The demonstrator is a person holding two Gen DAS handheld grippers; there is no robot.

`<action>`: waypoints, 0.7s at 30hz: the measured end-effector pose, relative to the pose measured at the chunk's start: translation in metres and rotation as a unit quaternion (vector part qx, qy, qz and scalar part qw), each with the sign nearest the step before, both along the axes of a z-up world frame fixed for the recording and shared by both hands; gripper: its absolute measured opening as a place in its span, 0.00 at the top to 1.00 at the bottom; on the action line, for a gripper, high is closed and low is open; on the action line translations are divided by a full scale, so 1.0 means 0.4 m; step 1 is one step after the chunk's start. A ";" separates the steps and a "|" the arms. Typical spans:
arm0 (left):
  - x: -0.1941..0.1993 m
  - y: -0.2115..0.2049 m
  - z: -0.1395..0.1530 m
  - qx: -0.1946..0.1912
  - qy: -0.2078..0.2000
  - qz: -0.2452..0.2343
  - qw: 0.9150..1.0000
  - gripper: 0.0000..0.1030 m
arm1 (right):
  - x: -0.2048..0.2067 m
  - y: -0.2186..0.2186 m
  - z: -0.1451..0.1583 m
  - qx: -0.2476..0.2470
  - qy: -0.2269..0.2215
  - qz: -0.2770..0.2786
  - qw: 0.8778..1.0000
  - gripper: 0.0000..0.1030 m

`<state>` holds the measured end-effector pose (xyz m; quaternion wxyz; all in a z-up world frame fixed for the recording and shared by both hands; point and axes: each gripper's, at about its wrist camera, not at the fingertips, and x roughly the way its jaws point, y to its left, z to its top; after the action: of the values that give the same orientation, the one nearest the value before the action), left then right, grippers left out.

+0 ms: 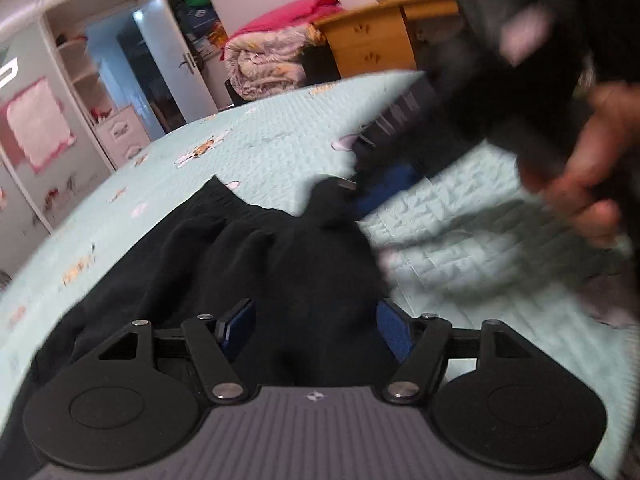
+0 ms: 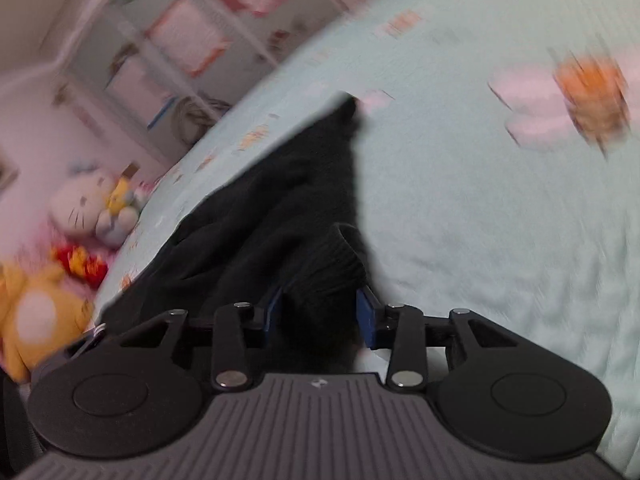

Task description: Fold clothes

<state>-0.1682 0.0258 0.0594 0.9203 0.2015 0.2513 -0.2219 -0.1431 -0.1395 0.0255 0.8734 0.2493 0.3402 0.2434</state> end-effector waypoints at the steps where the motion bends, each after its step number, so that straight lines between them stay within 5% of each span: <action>1: 0.014 -0.023 -0.009 0.007 -0.007 -0.001 1.000 0.31 | 0.006 0.001 -0.002 0.002 0.001 0.000 1.000 0.71; 2: 0.029 -0.045 -0.019 0.014 -0.015 -0.002 1.000 0.31 | 0.017 -0.001 -0.007 0.007 0.005 -0.001 1.000 0.74; 3: 0.043 -0.068 -0.028 0.020 -0.022 -0.003 1.000 0.43 | 0.027 -0.004 -0.012 0.013 0.010 -0.003 1.000 0.74; 4: 0.057 -0.091 -0.037 0.027 -0.029 -0.003 0.999 0.57 | 0.037 -0.007 -0.016 0.018 0.015 -0.004 1.000 0.74; 5: 0.082 -0.089 -0.042 0.018 -0.015 0.006 1.000 0.90 | 0.048 -0.009 -0.021 0.023 0.019 -0.006 1.000 0.74; 6: 0.108 -0.060 -0.041 -0.003 0.007 0.028 1.000 0.94 | 0.058 -0.012 -0.026 0.028 0.024 -0.007 0.999 0.73; 13: 0.149 0.110 -0.017 -0.119 0.043 0.135 0.983 0.95 | 0.130 -0.031 -0.060 0.064 0.055 -0.018 0.996 0.70; 21: 0.082 0.100 -0.003 -0.138 0.019 0.152 0.978 0.96 | 0.255 0.013 -0.112 0.104 0.128 -0.028 0.986 0.70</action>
<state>-0.1354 0.0657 0.0583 0.9572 0.0275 0.2638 -0.1158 -0.0411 -0.1341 -0.0194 0.7981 0.3774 0.4153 0.2190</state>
